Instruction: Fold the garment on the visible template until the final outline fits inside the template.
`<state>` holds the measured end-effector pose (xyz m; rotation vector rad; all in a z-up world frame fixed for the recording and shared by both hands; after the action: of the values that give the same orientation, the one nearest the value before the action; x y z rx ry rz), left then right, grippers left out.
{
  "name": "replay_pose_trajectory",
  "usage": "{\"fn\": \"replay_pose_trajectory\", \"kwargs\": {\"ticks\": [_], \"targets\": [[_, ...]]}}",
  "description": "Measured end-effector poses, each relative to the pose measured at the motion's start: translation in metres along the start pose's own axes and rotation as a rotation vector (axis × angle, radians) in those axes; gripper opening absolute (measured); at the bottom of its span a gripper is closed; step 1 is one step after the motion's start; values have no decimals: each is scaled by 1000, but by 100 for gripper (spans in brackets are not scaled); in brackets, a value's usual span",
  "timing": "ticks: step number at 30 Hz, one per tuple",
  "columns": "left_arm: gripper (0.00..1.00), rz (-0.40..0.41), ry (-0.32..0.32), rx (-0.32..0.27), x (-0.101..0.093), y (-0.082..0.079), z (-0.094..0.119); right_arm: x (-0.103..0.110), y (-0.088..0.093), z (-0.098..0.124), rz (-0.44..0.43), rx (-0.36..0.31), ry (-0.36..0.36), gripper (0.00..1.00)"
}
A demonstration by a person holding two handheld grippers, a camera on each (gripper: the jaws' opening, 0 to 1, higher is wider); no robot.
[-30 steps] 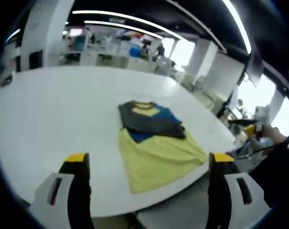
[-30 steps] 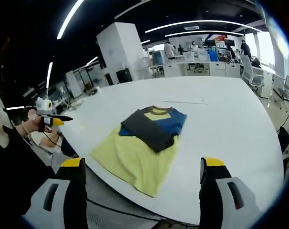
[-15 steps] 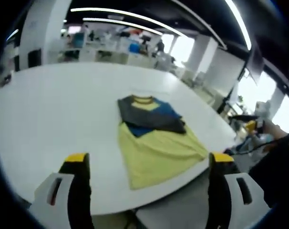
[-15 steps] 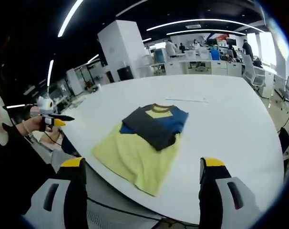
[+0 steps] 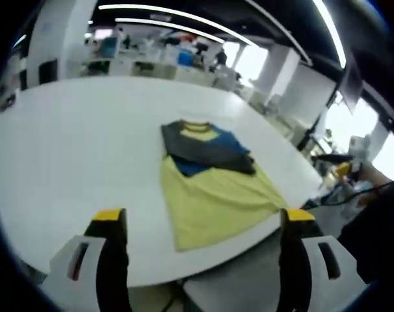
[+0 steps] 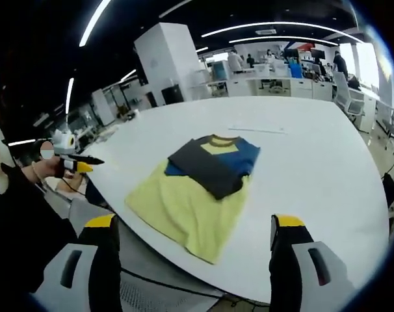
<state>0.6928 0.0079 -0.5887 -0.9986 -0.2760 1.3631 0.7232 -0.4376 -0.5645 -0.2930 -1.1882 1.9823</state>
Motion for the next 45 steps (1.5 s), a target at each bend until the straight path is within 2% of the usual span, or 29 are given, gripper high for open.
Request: {"fn": "replay_pose_trajectory", "kwargs": {"ticks": [5, 10, 17, 25, 27, 30, 45], "targets": [[79, -3, -8, 33, 0, 14, -7, -1, 7, -8, -17, -3, -17, 89], [74, -3, 2, 70, 3, 31, -20, -1, 14, -17, -21, 10, -29, 85], [66, 13, 14, 97, 4, 43, -33, -4, 27, -30, -40, 26, -43, 81], [55, 8, 5, 137, 11, 55, -49, -5, 54, -48, -53, 88, -62, 76], [53, 7, 6, 142, 11, 57, -51, -6, 67, -52, -38, 152, -66, 75], [51, 5, 9, 152, 13, 60, -54, -5, 76, -59, -34, 174, -67, 71], [42, 25, -6, 200, 31, 76, -71, -21, 97, -81, -84, 232, -45, 53]]}}
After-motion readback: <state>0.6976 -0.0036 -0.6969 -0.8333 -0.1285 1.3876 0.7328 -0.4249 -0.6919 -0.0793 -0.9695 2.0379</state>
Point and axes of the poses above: the point that each gripper's makers call its tool centre point, and the gripper's own axes: z roughly backward along the fingers, x roughly to its left, y roughly out of its underside, the point moved 7 cm from there along z, roughly backward along the fingers, and after that the axes turned 4 degrees about z, right-handed, at the moved point
